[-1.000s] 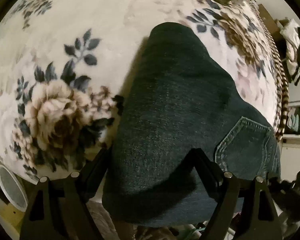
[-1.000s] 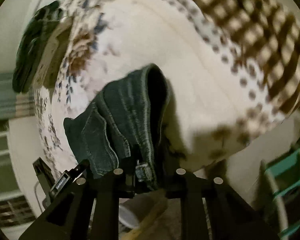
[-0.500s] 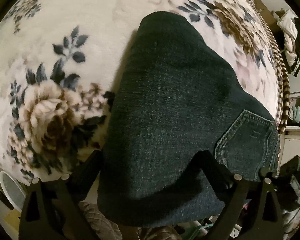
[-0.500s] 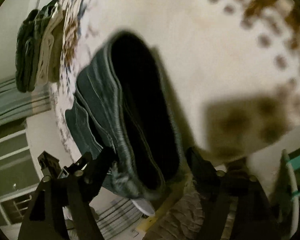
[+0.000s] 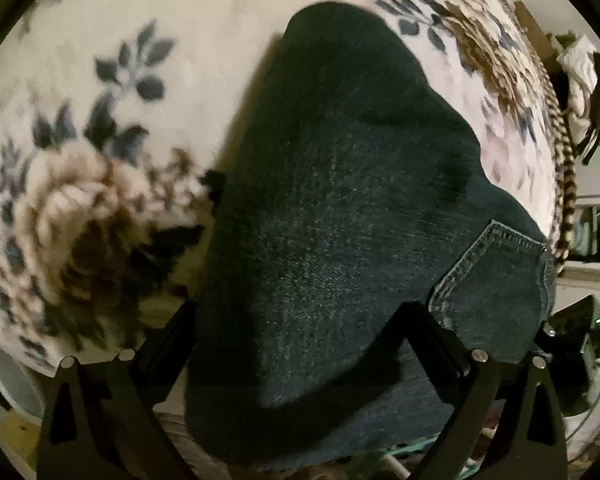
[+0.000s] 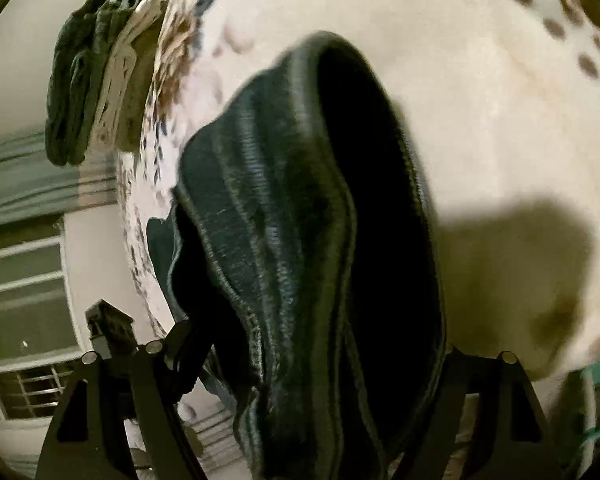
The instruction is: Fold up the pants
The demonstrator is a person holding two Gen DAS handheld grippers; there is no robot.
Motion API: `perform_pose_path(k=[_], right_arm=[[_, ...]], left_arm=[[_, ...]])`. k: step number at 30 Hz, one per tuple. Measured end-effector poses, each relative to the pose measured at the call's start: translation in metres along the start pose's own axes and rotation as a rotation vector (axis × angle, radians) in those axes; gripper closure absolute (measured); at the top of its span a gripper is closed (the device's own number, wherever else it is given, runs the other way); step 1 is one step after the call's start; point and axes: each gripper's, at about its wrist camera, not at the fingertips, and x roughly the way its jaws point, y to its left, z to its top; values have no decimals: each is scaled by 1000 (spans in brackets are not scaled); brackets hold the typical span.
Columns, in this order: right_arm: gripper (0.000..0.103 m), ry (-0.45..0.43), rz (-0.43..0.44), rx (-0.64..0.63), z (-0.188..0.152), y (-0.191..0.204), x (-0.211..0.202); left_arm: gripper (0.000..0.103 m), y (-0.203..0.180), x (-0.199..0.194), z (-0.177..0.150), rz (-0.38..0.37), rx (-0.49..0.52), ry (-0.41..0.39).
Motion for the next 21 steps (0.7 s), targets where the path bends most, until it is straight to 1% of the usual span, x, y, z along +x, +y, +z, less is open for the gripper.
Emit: perform_pose_path(k=[2, 3, 4, 6, 8, 9, 12, 13, 14, 15, 16, 17, 18, 19, 20, 21], right_arm=[[22, -12, 20, 14, 1, 0, 0], [25, -21, 31, 12, 0, 2, -2], [30, -33, 48, 6, -2, 6, -5], [35, -53, 93, -12, -5, 11, -13], [35, -63, 149, -12, -5, 10, -20], [35, -55, 146, -17, -3, 8, -21], [30, -29, 90, -23, 0, -4, -11], [30, -19, 88, -22, -1, -7, -6], [30, -25, 113, -15, -1, -11, -5], [30, -28, 120, -10, 0, -12, -4], [35, -33, 115, -10, 0, -8, -2], [42, -44, 98, -17, -1, -5, -3], [54, -54, 67, -28, -3, 0, -2], [60, -63, 49, -30, -5, 3, -4], [64, -77, 47, -28, -7, 6, -7], [67, -85, 40, -29, -7, 12, -7]], left_arm=[[1, 4, 4, 1, -24, -17, 1], [1, 7, 5, 2, -38, -31, -3], [1, 11, 5, 4, -58, -57, -7], [1, 15, 6, 6, -86, -78, -4], [1, 18, 7, 9, -112, -81, 4], [1, 17, 6, 10, -119, -80, 7], [2, 17, 8, 11, -139, -71, 10], [4, 15, 5, 12, -142, -69, 6], [7, 14, 5, 13, -143, -69, 1], [18, 16, 3, 11, -146, -76, -16], [32, 17, -2, 9, -148, -73, -35], [40, 19, -6, 6, -148, -70, -43], [54, 21, -12, 3, -159, -70, -57], [65, 23, -17, 0, -173, -68, -69], [68, 23, -20, -2, -180, -59, -77], [75, 19, -27, -5, -183, -35, -91]])
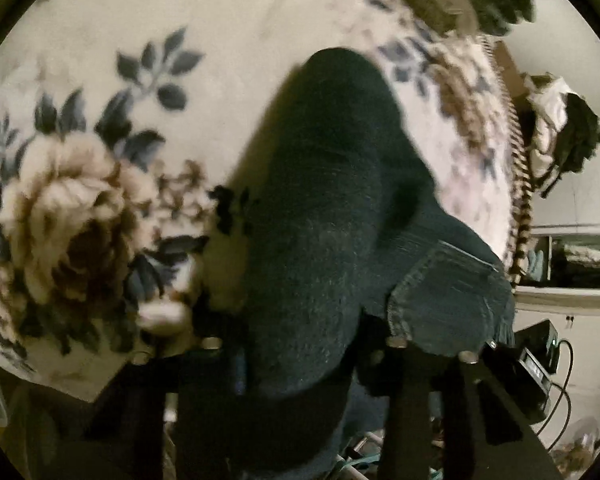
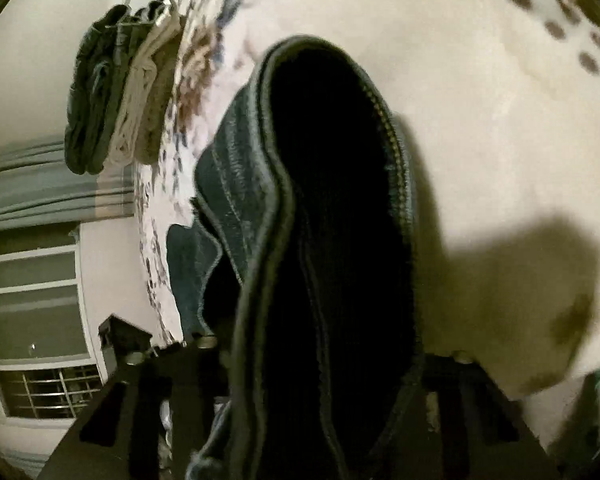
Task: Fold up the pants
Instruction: 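Lower the folded jeans onto the bedspread with both grippers and release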
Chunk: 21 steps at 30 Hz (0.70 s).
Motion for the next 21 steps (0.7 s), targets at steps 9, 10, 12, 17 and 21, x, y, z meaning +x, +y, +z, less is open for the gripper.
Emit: perform_pose_path(k=[9, 10, 12, 17, 21], right_arm=[[72, -10, -14, -49, -8, 49, -30], [72, -10, -8, -56, -8, 57, -36], [72, -2, 10, -75, -4, 79, -47], [72, 13, 33, -137, 14, 142, -75], [73, 0, 50, -184, 43, 209, -90]], left_arm=[[80, -35, -58, 0, 14, 90, -64], [80, -38, -65, 1, 12, 88, -70], [80, -48, -87, 6, 9, 86, -85], [80, -77, -136, 29, 10, 75, -126], [80, -105, -178, 67, -2, 81, -178]])
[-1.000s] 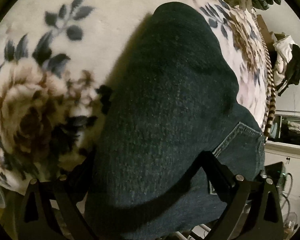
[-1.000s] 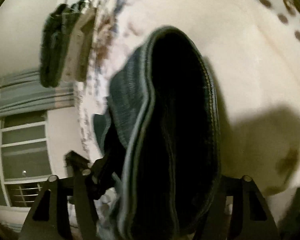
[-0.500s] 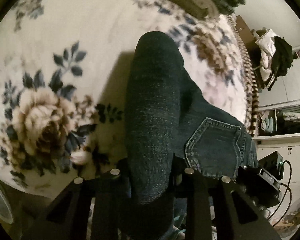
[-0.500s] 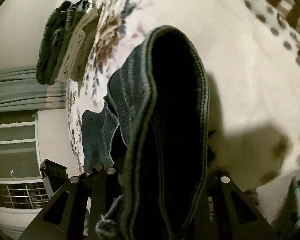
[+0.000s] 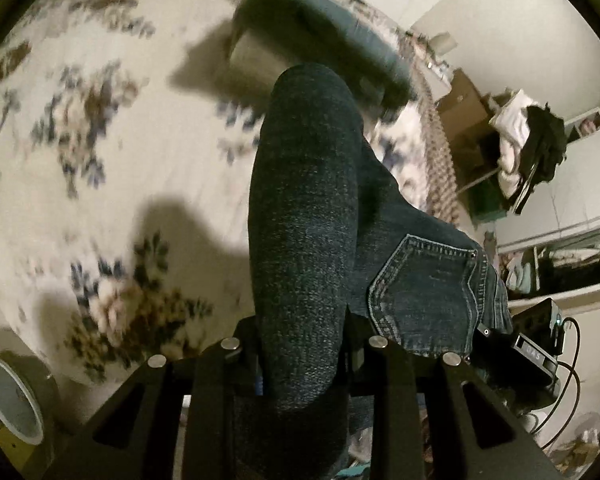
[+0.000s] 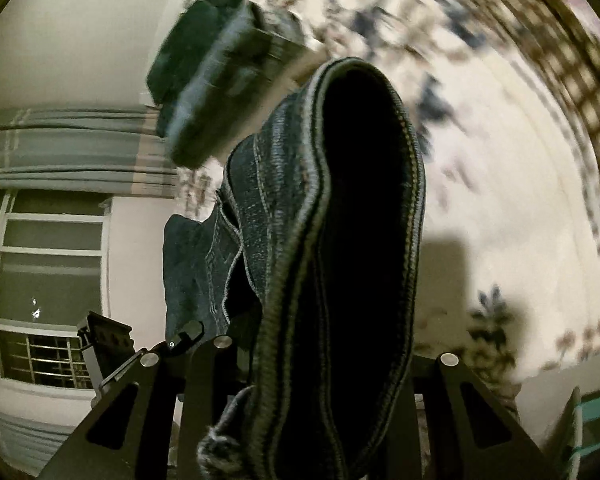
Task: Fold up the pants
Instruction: 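Lower the folded jeans onto the bedspread with both grippers and release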
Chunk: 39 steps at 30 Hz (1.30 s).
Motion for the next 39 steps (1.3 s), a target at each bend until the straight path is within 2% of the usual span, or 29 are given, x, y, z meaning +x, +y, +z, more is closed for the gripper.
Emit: perform_pose_path(k=[5, 10, 15, 21, 23, 26, 30, 35, 36, 38, 39], right_arm=[[72, -43, 17, -46, 65, 70, -6], [72, -86, 34, -72, 145, 132, 9], [72, -101, 44, -55, 239, 174, 53], [72, -72, 30, -35, 325, 186, 125], [72, -56, 27, -26, 350, 182, 150], [72, -23, 10, 0, 369, 172, 180], [70, 27, -11, 24, 373, 159, 204], [57, 41, -55, 23, 374, 157, 207], [51, 38, -76, 12, 373, 157, 206], [35, 19, -121, -1, 372, 159, 199], [24, 6, -140, -6, 372, 159, 195]], left_arm=[[80, -25, -17, 69, -18, 15, -56], [79, -40, -21, 160, -49, 32, -92], [79, -38, 2, 251, -62, 23, -92], [79, -15, 50, 327, -47, 7, -62], [79, -6, 64, 341, -36, 2, -57], [79, 8, 84, 358, -27, -22, -34], [78, 21, 97, 363, -15, -39, 1], [69, 14, 96, 358, 50, 0, 30], [68, 12, 95, 358, 60, 6, 33], [59, 6, 94, 354, 117, 21, 48], [56, 4, 94, 353, 132, 30, 50]])
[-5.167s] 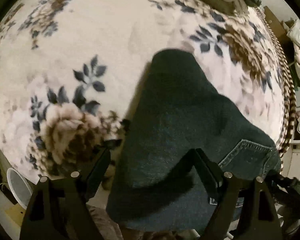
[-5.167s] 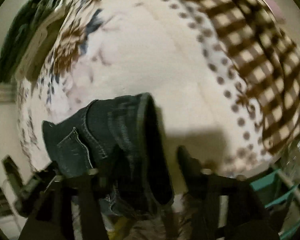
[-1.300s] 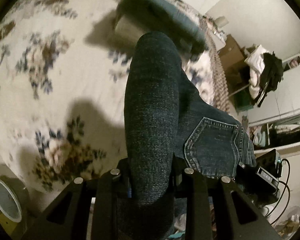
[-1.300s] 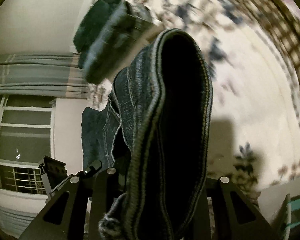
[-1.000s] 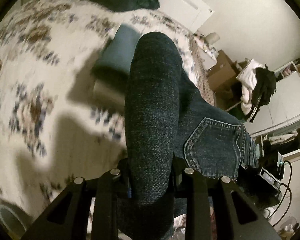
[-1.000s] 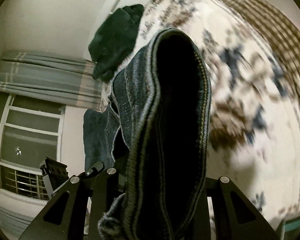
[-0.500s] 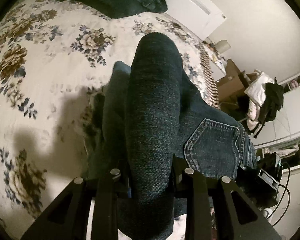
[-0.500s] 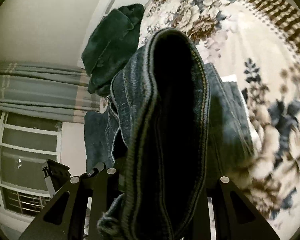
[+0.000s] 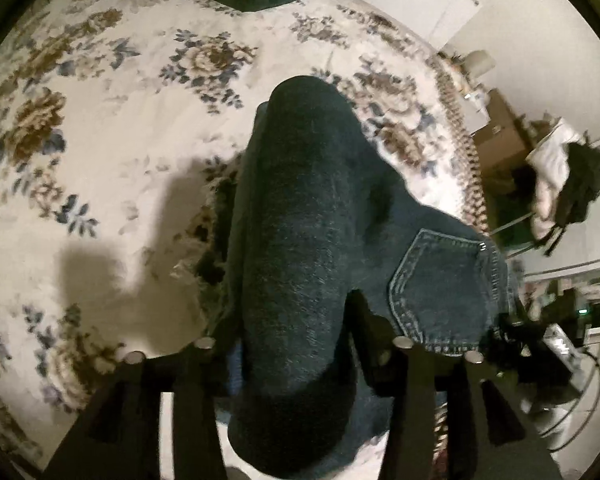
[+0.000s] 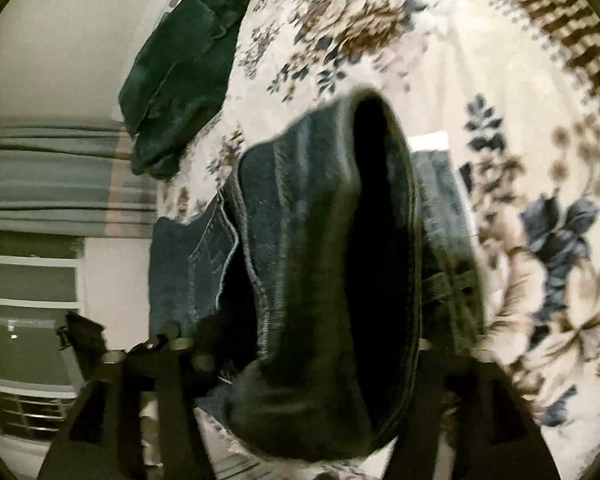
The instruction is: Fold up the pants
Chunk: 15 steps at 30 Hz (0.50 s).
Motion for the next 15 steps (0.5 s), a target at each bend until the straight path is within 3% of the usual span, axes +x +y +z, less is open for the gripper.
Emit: perform_pose_path(k=[2, 3, 6, 11, 15], right_arm=[[16, -35, -67, -18, 0, 0, -12], [14, -50, -94, -32, -4, 4, -19], [12, -104, -185, -98, -13, 18, -39], [10, -209, -417, -312, -46, 66, -68], [10, -272, -518, -410, -79, 95, -86]], left_arm=[[33, -5, -1, -3, 31, 23, 4], [16, -8, -3, -5, 50, 38, -2], [9, -18, -11, -12, 88, 72, -19], [9, -43, -28, -28, 180, 160, -62], [9, -59, -48, -48, 231, 212, -108]])
